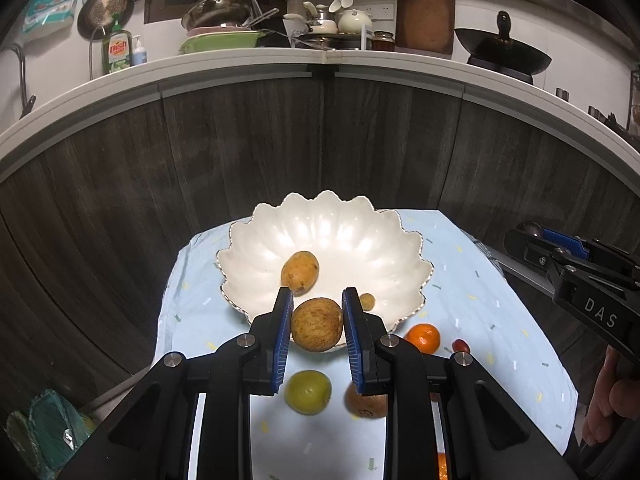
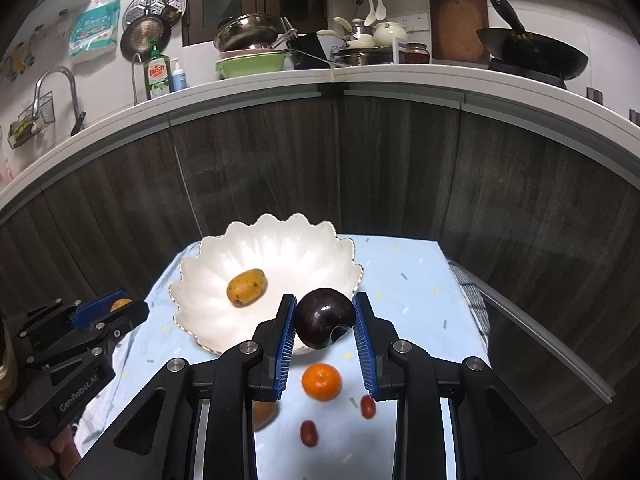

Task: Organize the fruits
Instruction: 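Carry the plum with the right tool while the left tool carries the brown fruit over the bowl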

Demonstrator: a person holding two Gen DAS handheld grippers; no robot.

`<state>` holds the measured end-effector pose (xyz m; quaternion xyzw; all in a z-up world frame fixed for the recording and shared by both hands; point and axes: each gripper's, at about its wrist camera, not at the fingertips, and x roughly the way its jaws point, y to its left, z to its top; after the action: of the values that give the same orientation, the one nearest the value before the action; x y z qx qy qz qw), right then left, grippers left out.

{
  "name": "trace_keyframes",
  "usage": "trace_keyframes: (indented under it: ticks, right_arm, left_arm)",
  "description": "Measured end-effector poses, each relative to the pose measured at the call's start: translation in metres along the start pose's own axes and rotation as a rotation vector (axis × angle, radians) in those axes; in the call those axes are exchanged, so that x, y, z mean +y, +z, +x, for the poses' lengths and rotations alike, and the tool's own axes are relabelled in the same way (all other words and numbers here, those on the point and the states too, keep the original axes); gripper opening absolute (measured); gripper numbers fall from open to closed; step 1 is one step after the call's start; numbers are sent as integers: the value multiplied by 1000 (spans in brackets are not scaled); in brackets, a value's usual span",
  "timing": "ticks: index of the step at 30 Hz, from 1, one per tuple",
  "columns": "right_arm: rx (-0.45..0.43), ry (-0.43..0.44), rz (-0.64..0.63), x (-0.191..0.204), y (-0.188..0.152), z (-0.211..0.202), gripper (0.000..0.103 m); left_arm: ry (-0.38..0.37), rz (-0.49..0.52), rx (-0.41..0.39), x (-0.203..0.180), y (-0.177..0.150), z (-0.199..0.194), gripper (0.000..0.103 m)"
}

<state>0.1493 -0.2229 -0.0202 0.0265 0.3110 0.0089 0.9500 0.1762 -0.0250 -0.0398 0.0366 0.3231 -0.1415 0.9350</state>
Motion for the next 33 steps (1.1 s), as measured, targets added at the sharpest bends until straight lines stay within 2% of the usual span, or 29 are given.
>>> trace_keyframes:
  ticks: [14,33]
  right_arm:
    - [14,24,-27,21,19,33,30]
    - [78,26,-44,33,33,85,30]
  left_arm:
    - [1,-8,34,29,24,31,25]
    - [26,-11,82,52,37,81,25]
